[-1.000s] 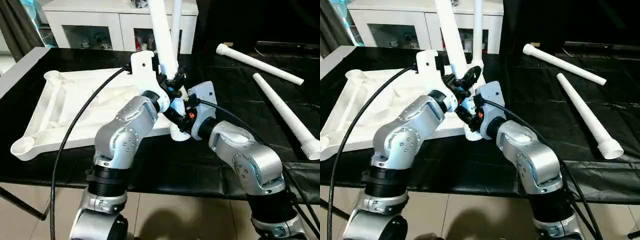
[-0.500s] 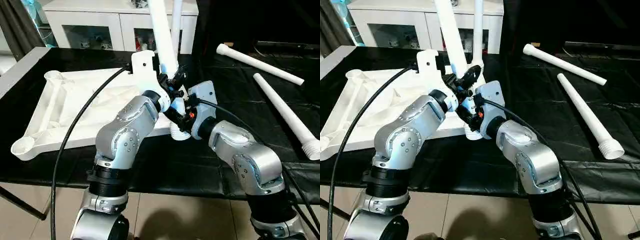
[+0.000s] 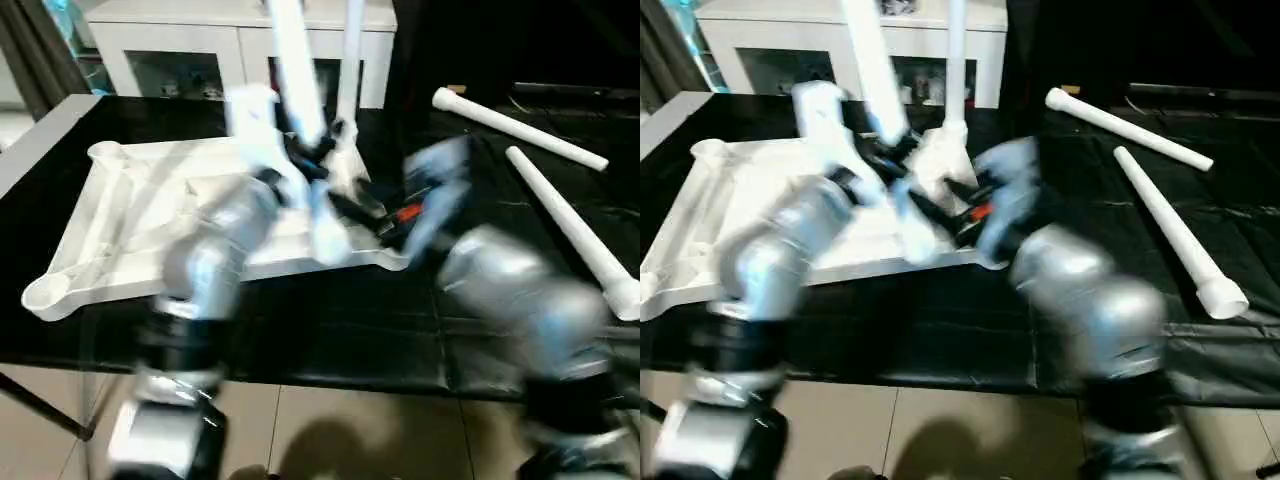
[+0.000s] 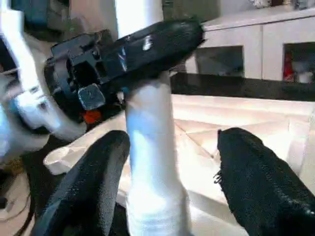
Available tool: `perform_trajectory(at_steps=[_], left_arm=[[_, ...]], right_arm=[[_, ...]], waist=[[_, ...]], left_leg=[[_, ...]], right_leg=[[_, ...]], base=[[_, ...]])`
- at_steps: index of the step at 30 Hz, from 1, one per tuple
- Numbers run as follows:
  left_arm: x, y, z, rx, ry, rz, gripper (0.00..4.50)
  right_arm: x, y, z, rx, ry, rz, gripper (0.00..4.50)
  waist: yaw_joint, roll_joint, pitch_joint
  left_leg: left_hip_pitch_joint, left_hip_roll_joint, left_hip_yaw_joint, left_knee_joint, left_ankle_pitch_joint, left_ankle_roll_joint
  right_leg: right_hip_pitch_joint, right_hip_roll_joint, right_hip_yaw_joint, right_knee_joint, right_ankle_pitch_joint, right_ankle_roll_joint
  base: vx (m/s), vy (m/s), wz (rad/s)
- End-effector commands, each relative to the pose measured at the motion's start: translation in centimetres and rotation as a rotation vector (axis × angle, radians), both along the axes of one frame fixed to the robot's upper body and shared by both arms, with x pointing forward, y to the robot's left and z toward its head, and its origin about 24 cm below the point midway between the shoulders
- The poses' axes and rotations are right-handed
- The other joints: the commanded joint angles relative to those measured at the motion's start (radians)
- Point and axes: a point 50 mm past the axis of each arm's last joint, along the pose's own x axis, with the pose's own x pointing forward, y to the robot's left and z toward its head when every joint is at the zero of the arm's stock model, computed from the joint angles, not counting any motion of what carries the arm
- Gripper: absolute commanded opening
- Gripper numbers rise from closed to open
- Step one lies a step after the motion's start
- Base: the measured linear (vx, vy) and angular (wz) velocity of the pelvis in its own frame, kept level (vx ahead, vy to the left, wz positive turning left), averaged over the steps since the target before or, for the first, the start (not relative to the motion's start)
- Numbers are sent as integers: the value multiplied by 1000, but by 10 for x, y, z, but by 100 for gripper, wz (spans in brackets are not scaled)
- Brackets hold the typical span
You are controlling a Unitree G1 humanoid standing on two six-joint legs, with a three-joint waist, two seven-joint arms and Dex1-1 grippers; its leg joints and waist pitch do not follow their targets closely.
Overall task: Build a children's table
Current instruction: Insert table leg to table base
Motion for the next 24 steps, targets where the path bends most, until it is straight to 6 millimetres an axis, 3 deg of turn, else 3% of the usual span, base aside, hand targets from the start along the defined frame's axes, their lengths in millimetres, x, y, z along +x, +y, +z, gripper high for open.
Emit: perform_trajectory(at_steps=[1,8,9,14,21,24], left_arm=[[0,1,6,-13,-19,-81,188],[-7,4,14,-53,-34,-295,188],[-13,2,17,-65,-45,-394,188],[-25,-4,28,-88,-87,-615,188],[-46,-18,43,-142,-168,-852,188],[-52,-25,44,-162,-176,-912,188]], right_arm=[[-3,-6,10,35,-35,52,368],[-7,-15,14,71,-8,158,416],[-10,-15,16,84,13,239,418],[-21,-13,18,55,15,442,420],[-17,-4,6,23,93,491,420],[-17,2,3,46,100,519,420]], waist=[[1,0,-72],[5,-2,-72],[6,-6,-72],[10,-8,-70],[14,-9,-70],[15,-12,-68]], left_leg=[[6,66,-26,-65,-6,38],[7,68,-25,-65,-11,49],[7,68,-23,-65,-18,51],[5,67,-20,-64,-12,61],[4,69,-20,-64,-7,51],[4,68,-17,-64,-18,46]], right_leg=[[61,-115,74,-63,-58,-119],[62,-118,73,-62,-71,-160],[63,-119,73,-63,-90,-163],[61,-117,73,-65,-108,-158],[59,-119,71,-65,-132,-170],[60,-118,73,-70,-165,-158]], base=[[0,0,0],[0,0,0],[0,0,0],[0,0,0],[0,0,0],[0,0,0]])
